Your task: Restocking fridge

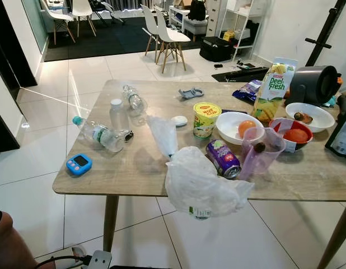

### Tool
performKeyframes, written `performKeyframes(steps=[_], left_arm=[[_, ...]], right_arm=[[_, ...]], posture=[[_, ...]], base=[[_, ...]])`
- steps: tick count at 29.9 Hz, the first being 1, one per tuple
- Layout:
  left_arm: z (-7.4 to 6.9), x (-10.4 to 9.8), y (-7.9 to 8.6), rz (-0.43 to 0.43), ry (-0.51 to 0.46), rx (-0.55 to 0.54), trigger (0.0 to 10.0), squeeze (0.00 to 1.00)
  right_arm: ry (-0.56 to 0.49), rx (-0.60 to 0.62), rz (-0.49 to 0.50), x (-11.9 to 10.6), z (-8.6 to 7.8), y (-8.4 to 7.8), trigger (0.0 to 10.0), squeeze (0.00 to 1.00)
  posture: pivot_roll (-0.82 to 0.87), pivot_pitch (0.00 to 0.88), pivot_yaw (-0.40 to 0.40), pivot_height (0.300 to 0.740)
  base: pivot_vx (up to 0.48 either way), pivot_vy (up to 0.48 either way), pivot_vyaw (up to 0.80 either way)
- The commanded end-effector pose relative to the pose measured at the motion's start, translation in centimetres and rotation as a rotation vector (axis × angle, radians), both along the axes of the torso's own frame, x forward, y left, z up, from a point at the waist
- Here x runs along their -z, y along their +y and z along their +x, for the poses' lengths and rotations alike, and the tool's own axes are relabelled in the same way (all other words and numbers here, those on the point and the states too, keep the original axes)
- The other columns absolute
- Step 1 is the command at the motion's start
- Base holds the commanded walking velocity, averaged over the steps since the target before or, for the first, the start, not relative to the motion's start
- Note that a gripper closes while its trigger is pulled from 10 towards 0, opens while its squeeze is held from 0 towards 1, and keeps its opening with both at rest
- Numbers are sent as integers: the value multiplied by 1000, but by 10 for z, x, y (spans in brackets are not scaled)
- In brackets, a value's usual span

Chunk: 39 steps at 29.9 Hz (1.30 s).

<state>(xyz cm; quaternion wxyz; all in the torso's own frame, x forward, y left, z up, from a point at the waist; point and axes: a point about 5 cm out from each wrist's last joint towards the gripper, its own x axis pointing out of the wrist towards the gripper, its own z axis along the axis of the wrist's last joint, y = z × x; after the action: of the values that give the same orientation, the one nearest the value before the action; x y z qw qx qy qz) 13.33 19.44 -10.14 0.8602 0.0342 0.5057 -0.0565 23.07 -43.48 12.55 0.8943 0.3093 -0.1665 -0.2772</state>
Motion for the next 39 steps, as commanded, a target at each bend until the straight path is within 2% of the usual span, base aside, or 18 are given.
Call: performKeyframes(steps=[1,4,5,6,7,8,9,10,14,18,21,24,25,26,35,36,37,39], left_arm=[[-6,2,-1,-3,25,4,10000,0],[-6,2,-1,-5,26,5,10000,0],[-6,2,-1,-5,26,5,10000,0],[-6,2,-1,-5,26,6,10000,0],[-6,2,-1,-5,26,6,10000,0],[-6,2,-1,-6,26,6,10000,0],[-6,2,-1,-6,26,6,10000,0],[-6,2,-1,-6,26,6,10000,0],[-6,2,-1,-6,25,7,10000,0],[-6,2,0,-4,27,10,10000,0],[-6,2,0,-4,28,13,10000,0],[-5,2,0,-4,27,14,10000,0],[-5,2,0,-4,27,14,10000,0],[-6,2,0,-4,27,14,10000,0],[-6,2,1,-1,30,16,10000,0],[-6,2,1,-2,30,16,10000,0],[-6,2,1,-3,29,16,10000,0],[-6,2,0,-5,29,17,10000,0]], right_arm=[[-104,-78,3,-8,3,2,10000,0],[-278,-385,-112,-31,20,25,10000,0],[-278,-385,-112,-31,20,25,10000,0],[-316,-493,-154,-37,24,36,10000,0],[-316,-493,-154,-37,24,36,10000,0],[-339,-627,-215,-41,28,52,10000,0],[-339,-627,-215,-41,28,52,10000,0],[-351,-864,-298,-46,34,85,10000,0],[-341,-936,-323,-47,36,95,10000,0],[-263,-1226,-415,-41,44,141,10000,0],[-213,-1340,-443,-35,45,161,10000,0],[-204,-1394,-451,-32,44,171,10000,0],[-218,-1454,-447,-33,41,180,10000,922],[-232,-1505,-447,-35,38,189,10000,1000],[-190,-1682,-517,-31,31,230,10000,1000],[-167,-1714,-543,-28,29,238,10000,467],[-143,-1734,-570,-26,29,243,10000,0],[-91,-1768,-618,-20,28,252,10000,0]], posture=[[84,0,-21,740],[84,0,-23,740],[84,0,-23,740],[84,0,-23,740],[84,0,-23,740],[86,0,-23,740],[86,0,-23,740],[85,0,-20,740],[85,0,-20,740],[83,0,-17,740],[85,0,-17,740],[90,0,-19,740],[91,0,-19,740],[90,0,-18,740],[88,0,-16,740],[89,0,-17,740],[89,0,-17,740],[86,0,-17,740]], base=[[0,0,0],[0,0,0],[0,0,0],[0,0,0],[0,0,0],[0,0,0],[0,0,0],[0,0,0],[0,0,0],[0,0,0],[0,0,0],[0,0,0],[0,0,0],[0,0,0],[0,0,0],[0,0,0],[0,0,0],[0,0,0]])
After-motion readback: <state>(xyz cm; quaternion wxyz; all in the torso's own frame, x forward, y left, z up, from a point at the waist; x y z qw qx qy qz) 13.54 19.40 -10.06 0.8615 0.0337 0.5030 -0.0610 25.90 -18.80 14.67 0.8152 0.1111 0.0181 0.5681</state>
